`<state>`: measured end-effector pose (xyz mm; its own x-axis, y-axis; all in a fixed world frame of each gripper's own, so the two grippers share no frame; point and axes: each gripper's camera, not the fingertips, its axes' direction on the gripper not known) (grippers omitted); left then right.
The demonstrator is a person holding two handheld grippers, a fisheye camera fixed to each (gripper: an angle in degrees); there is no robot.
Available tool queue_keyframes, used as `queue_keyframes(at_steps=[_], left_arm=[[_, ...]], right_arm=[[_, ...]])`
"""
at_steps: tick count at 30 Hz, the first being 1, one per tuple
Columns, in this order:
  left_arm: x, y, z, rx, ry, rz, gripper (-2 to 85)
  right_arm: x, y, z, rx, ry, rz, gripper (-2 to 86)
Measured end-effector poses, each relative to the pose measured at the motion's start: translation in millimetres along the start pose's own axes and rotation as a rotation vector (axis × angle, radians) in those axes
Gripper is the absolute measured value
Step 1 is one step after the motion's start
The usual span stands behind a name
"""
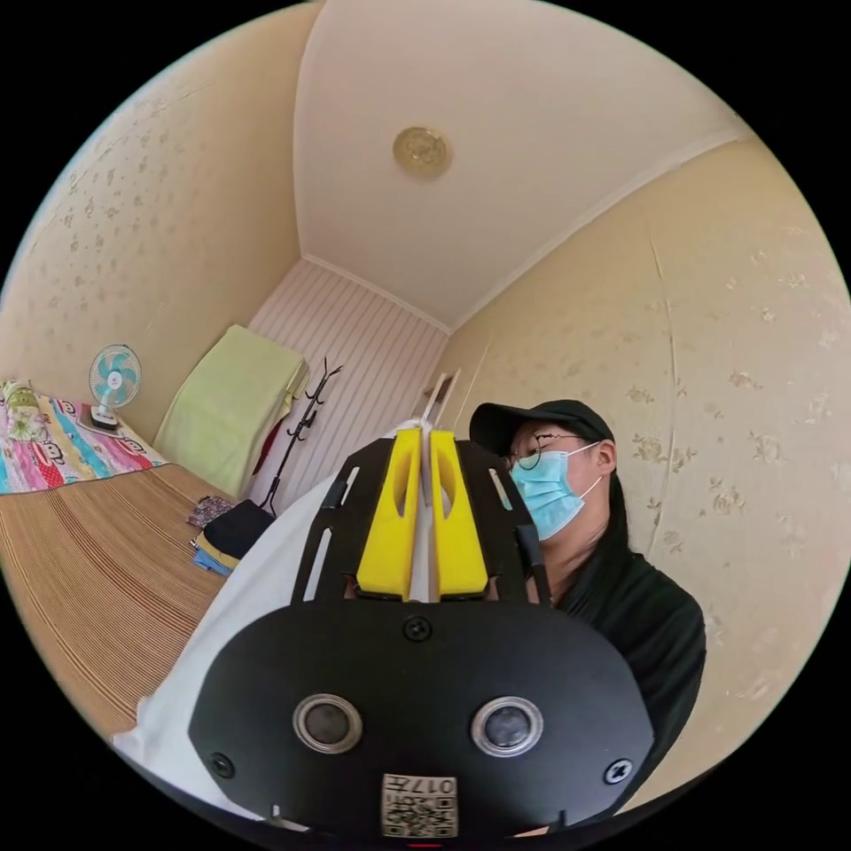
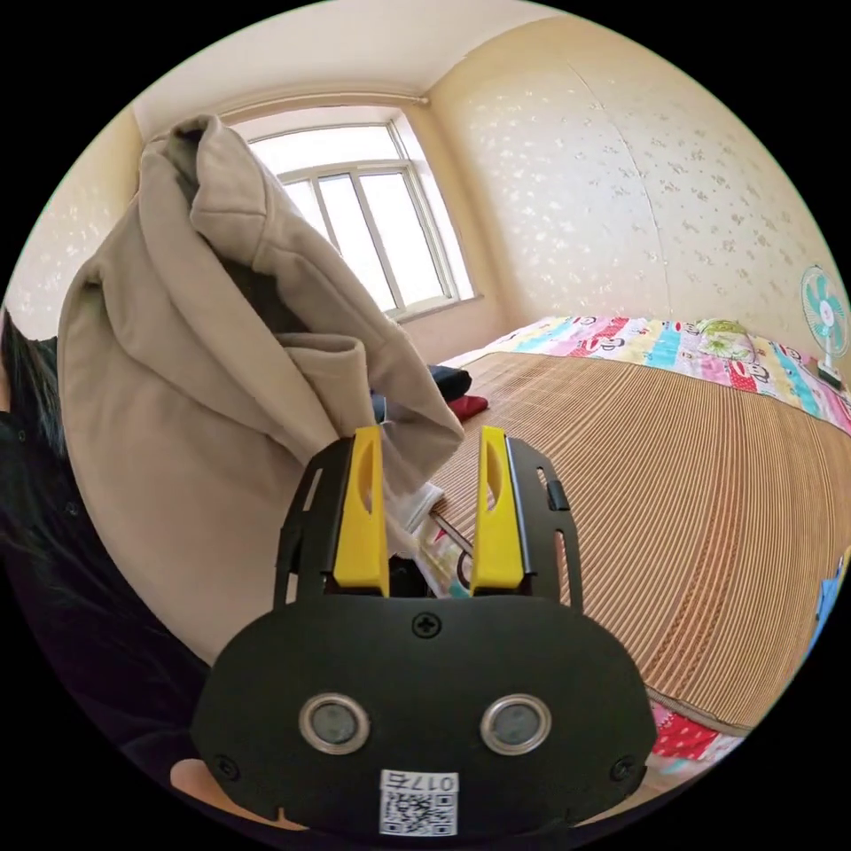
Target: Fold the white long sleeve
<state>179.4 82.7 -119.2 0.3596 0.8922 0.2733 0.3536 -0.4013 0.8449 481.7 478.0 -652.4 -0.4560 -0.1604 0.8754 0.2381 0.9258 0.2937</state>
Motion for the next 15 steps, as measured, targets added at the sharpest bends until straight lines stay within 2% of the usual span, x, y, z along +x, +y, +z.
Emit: queue_keyframes(at_steps=[6,9,11,15], left_arm=[[51,-27,-17,-0.043,-0.044,0.042,-0.7],[60,-33,-24,-0.042,-0.069,0.044,-0.7],[63,-36,-44,-0.003,-0.096,0.017,-0.7],[89,-28,-97,0.093,-0.214,0.085,-0.7]], right_arm=[[11,-4,-13,0.067,-0.148,-0.061,16.2],[4,-18,-13,0.048,-0.175,-0.127,6.7],[10,-34,-30,0.033,-0.061,-0.042,4.4],[-22,-63,-147,0.314,0.379,0.054,3.6]])
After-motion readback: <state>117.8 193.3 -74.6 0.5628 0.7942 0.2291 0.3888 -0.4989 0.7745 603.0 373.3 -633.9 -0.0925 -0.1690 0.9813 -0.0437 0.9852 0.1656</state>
